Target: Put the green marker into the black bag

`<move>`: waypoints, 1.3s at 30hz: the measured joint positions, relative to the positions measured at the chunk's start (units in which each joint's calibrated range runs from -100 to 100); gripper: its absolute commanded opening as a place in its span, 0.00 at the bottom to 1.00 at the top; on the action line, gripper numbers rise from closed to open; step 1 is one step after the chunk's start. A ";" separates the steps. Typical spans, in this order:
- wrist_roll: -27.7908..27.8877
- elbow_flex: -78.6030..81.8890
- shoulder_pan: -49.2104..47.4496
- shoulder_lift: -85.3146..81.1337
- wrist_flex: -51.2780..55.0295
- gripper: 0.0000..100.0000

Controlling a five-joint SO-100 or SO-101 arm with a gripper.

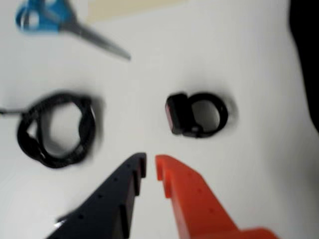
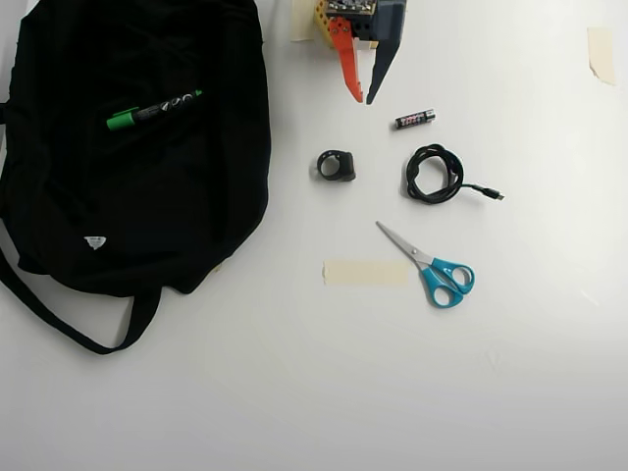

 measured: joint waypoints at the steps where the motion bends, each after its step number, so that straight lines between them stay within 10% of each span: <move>1: 0.34 1.18 0.37 -1.00 0.00 0.02; 39: 3.81 24.92 0.66 -22.58 8.07 0.02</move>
